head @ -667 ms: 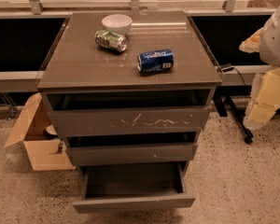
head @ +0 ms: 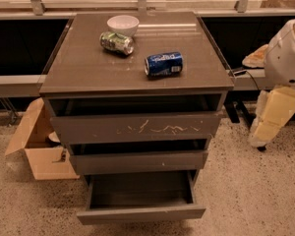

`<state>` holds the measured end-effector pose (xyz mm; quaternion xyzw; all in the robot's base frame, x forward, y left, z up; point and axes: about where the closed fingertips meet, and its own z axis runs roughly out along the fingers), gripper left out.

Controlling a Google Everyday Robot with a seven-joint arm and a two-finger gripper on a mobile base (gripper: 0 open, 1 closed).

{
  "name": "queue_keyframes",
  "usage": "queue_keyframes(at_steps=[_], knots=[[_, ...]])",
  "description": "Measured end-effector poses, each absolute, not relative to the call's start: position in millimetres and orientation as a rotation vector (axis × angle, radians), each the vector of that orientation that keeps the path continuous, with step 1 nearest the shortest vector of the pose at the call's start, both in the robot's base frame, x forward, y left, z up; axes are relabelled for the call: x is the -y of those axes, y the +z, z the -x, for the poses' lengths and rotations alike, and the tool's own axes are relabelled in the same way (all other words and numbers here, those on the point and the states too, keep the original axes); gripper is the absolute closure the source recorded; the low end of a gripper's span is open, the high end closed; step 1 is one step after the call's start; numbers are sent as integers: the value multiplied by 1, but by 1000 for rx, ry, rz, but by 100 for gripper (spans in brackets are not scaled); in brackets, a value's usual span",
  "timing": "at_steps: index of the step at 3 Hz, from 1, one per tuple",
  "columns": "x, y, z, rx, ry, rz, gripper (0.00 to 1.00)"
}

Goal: Close bottom drawer

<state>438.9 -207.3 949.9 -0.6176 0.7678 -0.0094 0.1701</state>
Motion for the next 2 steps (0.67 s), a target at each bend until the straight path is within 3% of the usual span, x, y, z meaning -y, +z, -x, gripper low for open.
queue_keyframes(at_steps=[2], knots=[[175, 828, -427, -2085, 331, 1760, 0]])
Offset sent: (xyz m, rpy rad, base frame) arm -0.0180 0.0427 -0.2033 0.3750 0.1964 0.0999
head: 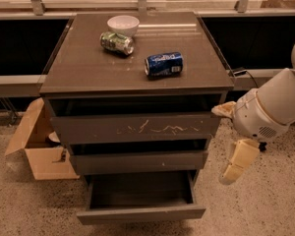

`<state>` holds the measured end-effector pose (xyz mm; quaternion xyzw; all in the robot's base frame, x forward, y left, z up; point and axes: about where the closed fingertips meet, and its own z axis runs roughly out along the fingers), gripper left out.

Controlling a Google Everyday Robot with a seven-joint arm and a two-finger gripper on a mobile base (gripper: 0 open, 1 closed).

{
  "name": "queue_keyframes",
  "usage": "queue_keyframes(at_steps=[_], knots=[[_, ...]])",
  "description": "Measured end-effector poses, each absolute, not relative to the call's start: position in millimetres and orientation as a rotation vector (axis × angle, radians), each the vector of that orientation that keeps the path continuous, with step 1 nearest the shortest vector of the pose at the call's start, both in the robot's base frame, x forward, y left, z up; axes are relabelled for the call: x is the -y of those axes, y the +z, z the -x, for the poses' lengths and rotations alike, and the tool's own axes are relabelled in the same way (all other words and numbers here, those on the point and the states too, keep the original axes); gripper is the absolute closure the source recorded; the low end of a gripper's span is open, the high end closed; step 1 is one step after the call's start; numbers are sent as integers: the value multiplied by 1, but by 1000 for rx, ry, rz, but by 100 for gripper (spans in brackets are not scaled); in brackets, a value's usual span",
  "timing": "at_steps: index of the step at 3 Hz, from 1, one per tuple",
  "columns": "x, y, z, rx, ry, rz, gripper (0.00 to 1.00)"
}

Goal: Close bottom drawer

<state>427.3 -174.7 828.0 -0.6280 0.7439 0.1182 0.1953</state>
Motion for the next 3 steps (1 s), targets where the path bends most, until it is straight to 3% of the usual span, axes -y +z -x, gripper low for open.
queue_keyframes(at_steps=[1, 3], knots=[[175, 828, -427, -2085, 332, 1760, 0], [140, 707, -404, -1969, 549, 1982, 0]])
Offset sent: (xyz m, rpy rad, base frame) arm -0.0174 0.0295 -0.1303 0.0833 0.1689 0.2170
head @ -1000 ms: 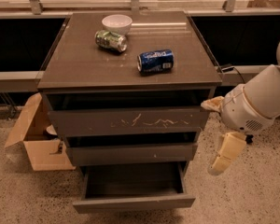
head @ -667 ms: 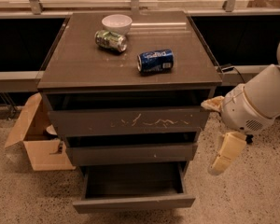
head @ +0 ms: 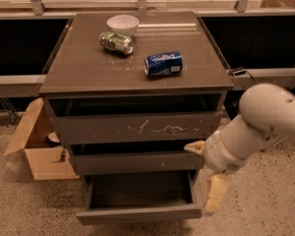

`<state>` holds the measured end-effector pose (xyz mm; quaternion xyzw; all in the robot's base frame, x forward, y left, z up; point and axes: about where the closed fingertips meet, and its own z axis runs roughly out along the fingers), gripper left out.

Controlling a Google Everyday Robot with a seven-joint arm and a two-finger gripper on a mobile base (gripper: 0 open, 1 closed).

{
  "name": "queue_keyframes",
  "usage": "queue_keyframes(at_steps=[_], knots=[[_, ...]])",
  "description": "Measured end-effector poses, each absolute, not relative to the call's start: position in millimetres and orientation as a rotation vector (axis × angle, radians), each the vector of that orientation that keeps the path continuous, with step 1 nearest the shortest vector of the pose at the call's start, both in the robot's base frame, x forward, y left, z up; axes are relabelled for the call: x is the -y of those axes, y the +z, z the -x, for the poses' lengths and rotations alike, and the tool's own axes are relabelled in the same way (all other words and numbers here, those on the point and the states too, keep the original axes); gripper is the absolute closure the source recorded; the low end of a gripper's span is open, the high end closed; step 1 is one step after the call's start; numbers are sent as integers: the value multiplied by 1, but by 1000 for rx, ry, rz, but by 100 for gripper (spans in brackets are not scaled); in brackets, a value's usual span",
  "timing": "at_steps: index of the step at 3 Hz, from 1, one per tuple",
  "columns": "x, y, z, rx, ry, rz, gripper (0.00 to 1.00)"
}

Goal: Close bottom drawer

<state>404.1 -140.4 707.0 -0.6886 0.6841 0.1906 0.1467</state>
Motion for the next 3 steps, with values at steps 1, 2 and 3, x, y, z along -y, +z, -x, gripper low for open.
queue_keyframes(at_steps=[1, 2, 3], knots=[[107, 615, -375, -1853, 760, 2072, 0], [80, 550, -354, -1787, 968, 2055, 0], [80, 550, -354, -1787, 968, 2055, 0]])
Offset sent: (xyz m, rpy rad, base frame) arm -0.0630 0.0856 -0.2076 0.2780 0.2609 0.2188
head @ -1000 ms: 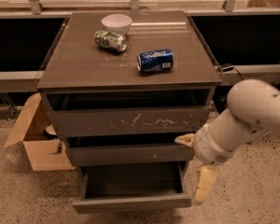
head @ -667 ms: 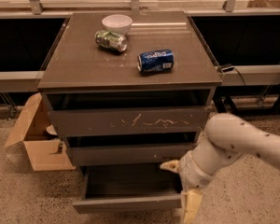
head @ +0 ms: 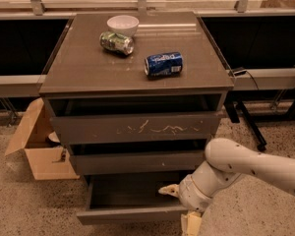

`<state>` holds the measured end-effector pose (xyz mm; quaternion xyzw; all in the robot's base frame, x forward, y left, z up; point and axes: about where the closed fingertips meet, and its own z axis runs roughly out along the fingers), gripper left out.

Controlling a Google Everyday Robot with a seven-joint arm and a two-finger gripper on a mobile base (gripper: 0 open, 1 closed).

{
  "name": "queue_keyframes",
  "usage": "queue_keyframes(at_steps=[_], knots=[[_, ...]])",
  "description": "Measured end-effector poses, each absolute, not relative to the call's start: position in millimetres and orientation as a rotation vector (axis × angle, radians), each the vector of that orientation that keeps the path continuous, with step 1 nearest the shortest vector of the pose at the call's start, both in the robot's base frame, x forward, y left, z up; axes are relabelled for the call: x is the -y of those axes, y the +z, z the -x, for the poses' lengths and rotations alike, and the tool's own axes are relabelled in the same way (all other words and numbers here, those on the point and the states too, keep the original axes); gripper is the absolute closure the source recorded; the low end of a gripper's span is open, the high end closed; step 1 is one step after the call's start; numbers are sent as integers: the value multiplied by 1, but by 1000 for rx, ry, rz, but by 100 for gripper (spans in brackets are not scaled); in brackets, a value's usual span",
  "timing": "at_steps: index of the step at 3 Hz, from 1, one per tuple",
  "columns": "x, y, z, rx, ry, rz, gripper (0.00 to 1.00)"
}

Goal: Close bottom drawer

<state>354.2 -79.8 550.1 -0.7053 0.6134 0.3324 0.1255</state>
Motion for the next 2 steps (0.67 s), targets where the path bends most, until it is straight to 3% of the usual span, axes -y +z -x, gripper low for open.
queue_keyframes(at_steps=[2], knots=[[72, 444, -380, -1687, 1046, 2098, 0]])
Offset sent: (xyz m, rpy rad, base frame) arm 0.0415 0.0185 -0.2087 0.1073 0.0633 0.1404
